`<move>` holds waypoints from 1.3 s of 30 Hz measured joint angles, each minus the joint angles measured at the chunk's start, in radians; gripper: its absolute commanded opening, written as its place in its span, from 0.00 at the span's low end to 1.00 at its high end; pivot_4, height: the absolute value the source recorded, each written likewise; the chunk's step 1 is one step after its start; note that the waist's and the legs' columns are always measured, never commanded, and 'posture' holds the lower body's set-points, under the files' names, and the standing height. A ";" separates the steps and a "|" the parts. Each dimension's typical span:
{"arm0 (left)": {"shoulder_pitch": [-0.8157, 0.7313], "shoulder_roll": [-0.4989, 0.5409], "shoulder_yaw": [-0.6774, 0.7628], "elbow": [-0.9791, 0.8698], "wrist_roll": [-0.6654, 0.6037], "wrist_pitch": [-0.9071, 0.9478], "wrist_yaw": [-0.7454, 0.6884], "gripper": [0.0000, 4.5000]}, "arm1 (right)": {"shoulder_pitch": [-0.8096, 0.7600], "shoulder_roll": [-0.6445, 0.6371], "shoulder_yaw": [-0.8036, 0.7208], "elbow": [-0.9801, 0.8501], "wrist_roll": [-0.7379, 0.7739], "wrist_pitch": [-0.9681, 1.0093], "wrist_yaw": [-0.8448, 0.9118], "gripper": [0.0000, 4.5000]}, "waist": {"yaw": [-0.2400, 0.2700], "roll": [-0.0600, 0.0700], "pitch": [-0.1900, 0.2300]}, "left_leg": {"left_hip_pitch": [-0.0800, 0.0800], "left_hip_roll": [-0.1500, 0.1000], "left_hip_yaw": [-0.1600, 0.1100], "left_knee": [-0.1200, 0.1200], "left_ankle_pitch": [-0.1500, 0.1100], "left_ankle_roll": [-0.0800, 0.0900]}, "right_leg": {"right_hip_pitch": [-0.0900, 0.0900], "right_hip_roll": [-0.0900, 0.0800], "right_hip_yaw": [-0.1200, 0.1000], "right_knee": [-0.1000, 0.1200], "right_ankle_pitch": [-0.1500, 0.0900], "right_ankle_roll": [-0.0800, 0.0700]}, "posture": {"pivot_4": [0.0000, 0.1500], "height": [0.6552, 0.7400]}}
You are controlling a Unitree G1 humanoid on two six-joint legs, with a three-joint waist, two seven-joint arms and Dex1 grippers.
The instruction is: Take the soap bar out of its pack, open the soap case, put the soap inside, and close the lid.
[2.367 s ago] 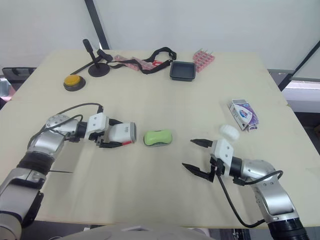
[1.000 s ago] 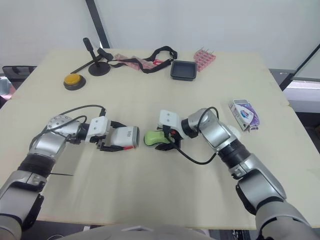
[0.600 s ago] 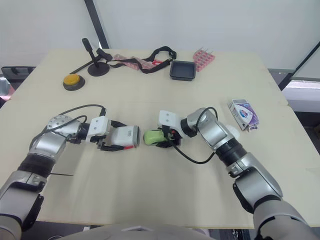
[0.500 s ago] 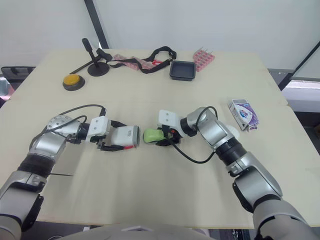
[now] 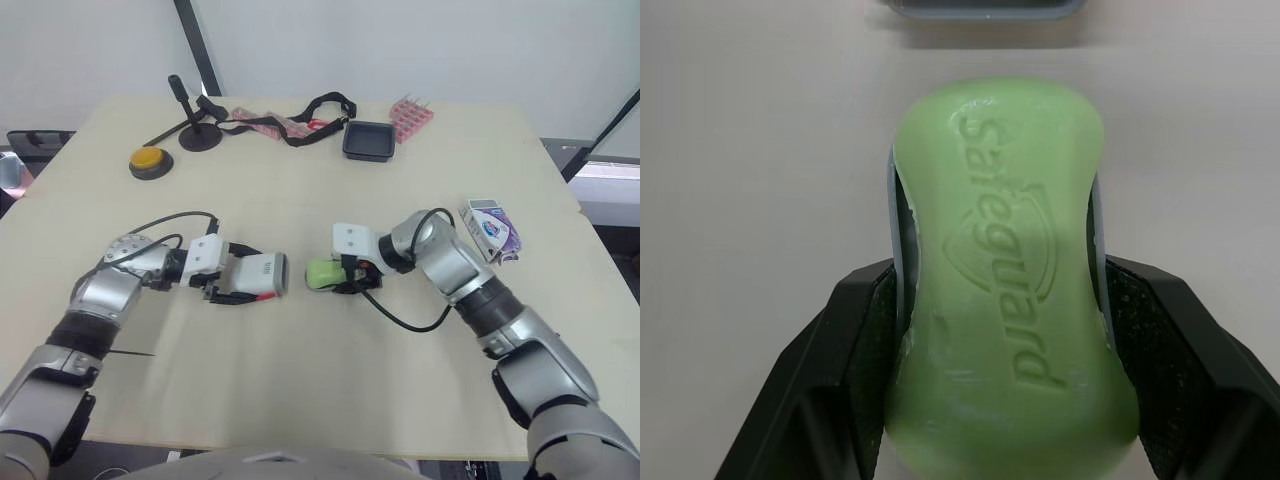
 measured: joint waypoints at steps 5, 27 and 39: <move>-0.017 -0.048 -0.021 -0.021 -0.002 0.011 -0.001 0.77 | 0.007 -0.022 0.000 -0.074 0.003 0.079 0.010 0.57 | 0.000 0.000 0.000 | 0.000 0.000 0.000 0.000 0.000 0.000 | 0.000 0.000 0.000 0.000 0.000 0.000 | 1.00 1.00; -0.051 -0.116 -0.061 -0.023 0.024 0.033 0.019 0.77 | -0.021 -0.012 0.020 -0.153 0.016 0.203 0.009 0.57 | 0.002 0.000 0.000 | 0.000 0.000 0.000 0.000 0.000 0.000 | 0.000 0.000 0.000 0.001 0.000 0.000 | 1.00 1.00; -0.051 -0.144 -0.065 -0.032 0.025 0.053 0.063 0.77 | -0.076 0.001 0.058 -0.193 0.028 0.375 -0.009 0.99 | 0.004 0.000 0.000 | 0.001 0.000 0.000 0.001 0.000 0.000 | 0.000 0.000 0.000 0.002 0.000 0.000 | 1.00 1.00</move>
